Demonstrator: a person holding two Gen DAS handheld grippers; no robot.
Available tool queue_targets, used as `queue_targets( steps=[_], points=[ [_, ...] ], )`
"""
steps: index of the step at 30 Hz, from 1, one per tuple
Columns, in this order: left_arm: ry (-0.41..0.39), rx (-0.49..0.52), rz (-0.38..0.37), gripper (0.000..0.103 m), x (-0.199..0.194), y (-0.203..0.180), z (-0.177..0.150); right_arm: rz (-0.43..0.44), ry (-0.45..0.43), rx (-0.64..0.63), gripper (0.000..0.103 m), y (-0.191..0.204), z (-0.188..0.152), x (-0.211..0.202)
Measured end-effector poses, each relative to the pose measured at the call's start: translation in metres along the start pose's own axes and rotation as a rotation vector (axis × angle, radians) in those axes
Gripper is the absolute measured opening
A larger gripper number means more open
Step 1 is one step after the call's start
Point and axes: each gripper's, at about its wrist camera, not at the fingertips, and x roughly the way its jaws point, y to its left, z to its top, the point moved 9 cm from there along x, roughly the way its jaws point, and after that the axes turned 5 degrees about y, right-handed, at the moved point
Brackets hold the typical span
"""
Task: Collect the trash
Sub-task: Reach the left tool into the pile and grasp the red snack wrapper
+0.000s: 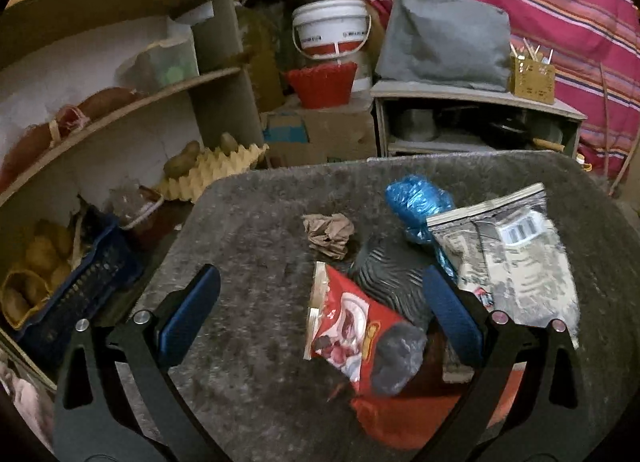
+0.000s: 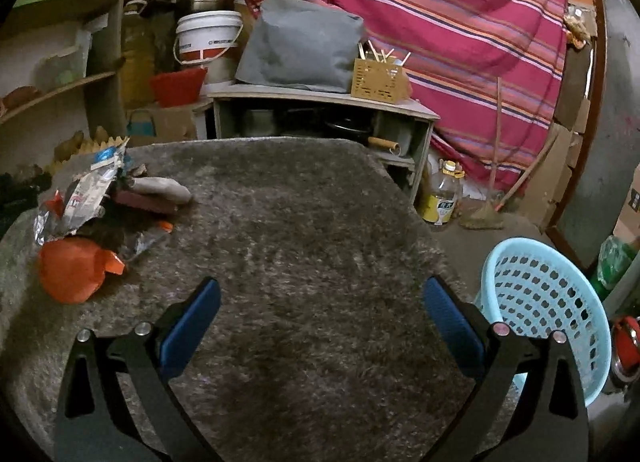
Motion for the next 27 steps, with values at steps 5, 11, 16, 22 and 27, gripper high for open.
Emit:
queue_targets(
  steps=[5, 11, 16, 22, 27],
  points=[
    [0.089, -0.016, -0.001, 0.094, 0.028, 0.001, -0.014, -0.007, 0.001, 0.009, 0.099, -0.003, 0.000, 0.004],
    [0.115, -0.024, -0.050, 0.073, 0.033, -0.001, -0.025, -0.006, 0.000, 0.025, 0.099, -0.003, 0.003, 0.009],
    [0.160, -0.052, -0.099, 0.040, 0.035, 0.004, -0.036, 0.000, -0.005, 0.016, 0.099, 0.005, 0.004, 0.009],
    [0.173, -0.056, -0.115, 0.019, 0.038, 0.014, -0.037, 0.003, -0.010, -0.020, 0.099, 0.019, 0.001, 0.009],
    [0.143, -0.061, -0.101, 0.015, 0.030, 0.030, -0.031, 0.036, 0.022, -0.013, 0.099, 0.036, -0.002, 0.016]
  ],
)
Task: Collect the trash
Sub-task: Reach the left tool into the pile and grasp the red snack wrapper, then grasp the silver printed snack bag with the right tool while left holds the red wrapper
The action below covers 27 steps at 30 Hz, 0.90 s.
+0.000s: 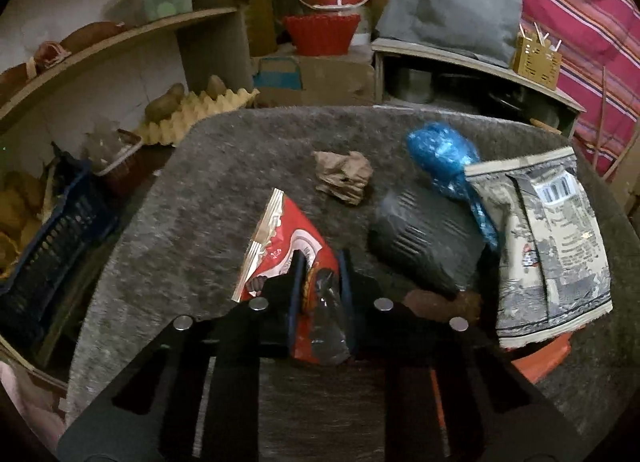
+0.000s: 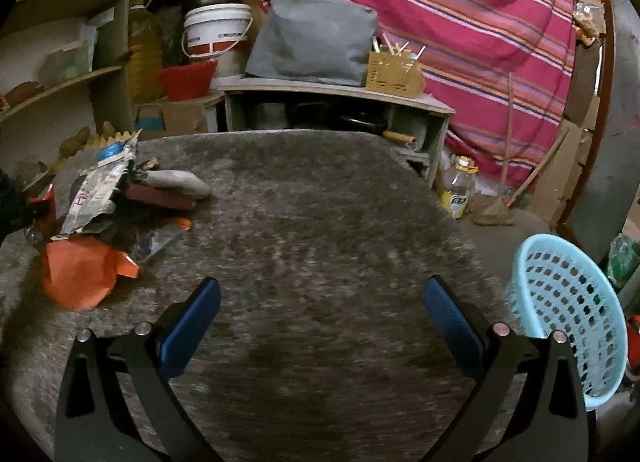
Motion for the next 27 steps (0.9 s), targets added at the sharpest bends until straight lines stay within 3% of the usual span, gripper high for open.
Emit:
queue_targets(
  steps=[4, 8, 16, 22, 27],
  points=[
    [-0.010, -0.033, -0.009, 0.014, -0.010, 0.022, 0.002, 0.026, -0.013, -0.031, 0.099, 0.022, 0.003, -0.004],
    [-0.076, -0.033, 0.013, 0.014, -0.029, 0.042, 0.011, 0.049, -0.029, -0.059, 0.099, 0.048, 0.016, -0.008],
    [-0.115, -0.072, 0.024, 0.014, -0.029, 0.075, 0.019, 0.125, -0.062, -0.083, 0.099, 0.108, 0.052, -0.010],
    [-0.101, -0.072, 0.023, 0.014, -0.023, 0.080, 0.018, 0.151, -0.014, -0.090, 0.097, 0.138, 0.062, 0.012],
    [-0.109, -0.057, 0.030, 0.014, -0.027, 0.077, 0.018, 0.183, 0.067, -0.102, 0.055, 0.153, 0.053, 0.034]
  ],
)
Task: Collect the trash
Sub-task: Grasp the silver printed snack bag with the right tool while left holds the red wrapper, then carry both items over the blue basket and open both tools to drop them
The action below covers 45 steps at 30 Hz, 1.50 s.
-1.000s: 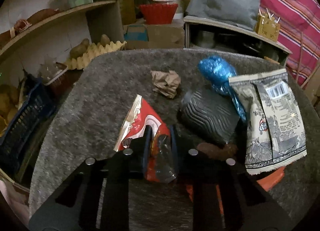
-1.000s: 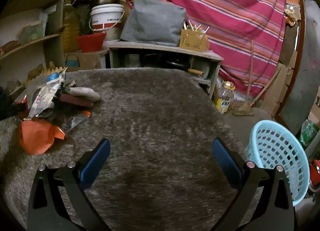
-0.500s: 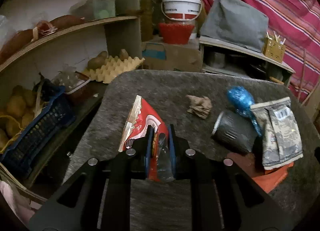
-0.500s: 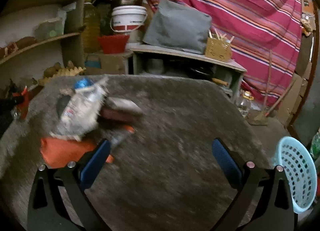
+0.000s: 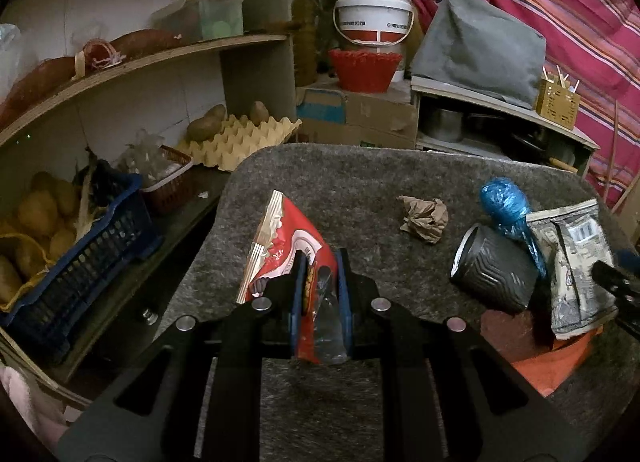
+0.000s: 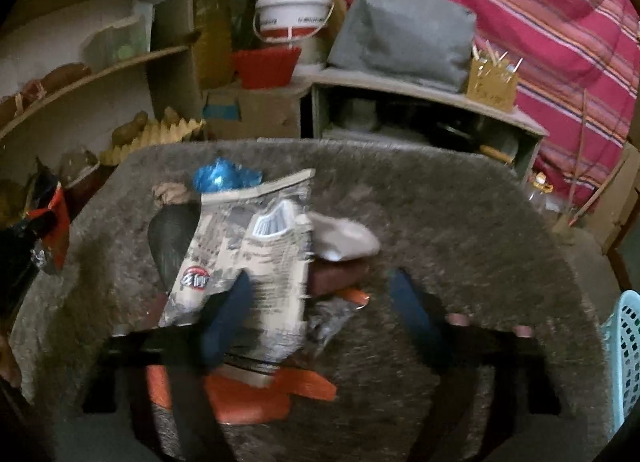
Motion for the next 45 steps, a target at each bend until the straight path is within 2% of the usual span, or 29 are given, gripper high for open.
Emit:
queue_targets(
  steps=[3, 8, 11, 16, 19, 23, 26, 36, 45],
  points=[
    [-0.004, 0.013, -0.002, 0.014, -0.002, -0.004, 0.000, 0.046, 0.016, -0.023, 0.029, 0.012, 0.000, 0.005],
    [-0.014, 0.035, 0.004, 0.014, -0.007, -0.013, 0.000, 0.075, -0.008, -0.060, 0.005, 0.017, 0.002, -0.003],
    [-0.025, 0.035, -0.009, 0.014, -0.013, -0.019, 0.003, 0.091, -0.034, -0.058, 0.003, 0.007, 0.004, -0.016],
    [-0.058, 0.060, -0.031, 0.014, -0.029, -0.036, 0.008, 0.164, -0.090, -0.005, 0.003, -0.026, 0.007, -0.050],
    [-0.067, 0.087, -0.049, 0.014, -0.038, -0.052, 0.010, 0.158, -0.117, 0.018, 0.003, -0.053, 0.006, -0.068],
    [-0.116, 0.121, -0.068, 0.014, -0.060, -0.075, 0.020, 0.136, -0.156, 0.059, 0.003, -0.098, 0.003, -0.091],
    [-0.139, 0.125, -0.125, 0.014, -0.077, -0.099, 0.027, 0.099, -0.173, 0.065, 0.003, -0.128, -0.002, -0.102],
    [-0.128, 0.236, -0.231, 0.014, -0.094, -0.215, 0.010, 0.027, -0.210, 0.181, 0.003, -0.238, -0.030, -0.130],
    [-0.139, 0.287, -0.327, 0.014, -0.107, -0.326, -0.012, -0.084, -0.212, 0.266, 0.003, -0.327, -0.058, -0.146]
  ],
)
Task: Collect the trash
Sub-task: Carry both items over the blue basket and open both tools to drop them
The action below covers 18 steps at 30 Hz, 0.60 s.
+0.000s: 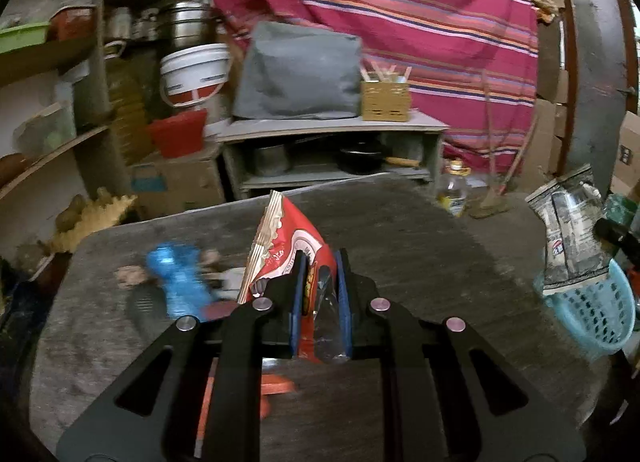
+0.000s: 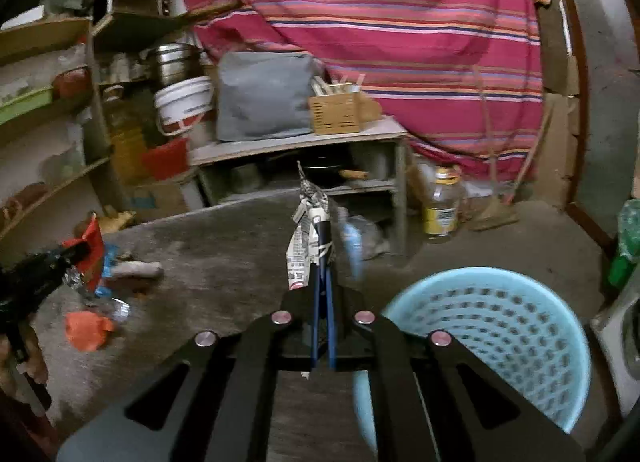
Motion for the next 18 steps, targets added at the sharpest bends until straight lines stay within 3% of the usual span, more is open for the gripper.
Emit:
queue_targets(
  steps=[10, 18],
  points=[
    [-0.005, 0.071, -0.132, 0.014, 0.009, -0.124, -0.002, -0.148, 0.044, 0.051, 0.003, -0.092, -0.016, -0.002],
    [0.010, 0.130, -0.225, 0.014, 0.007, -0.204, -0.017, -0.169, 0.053, 0.082, 0.003, -0.133, -0.028, -0.014]
  ],
)
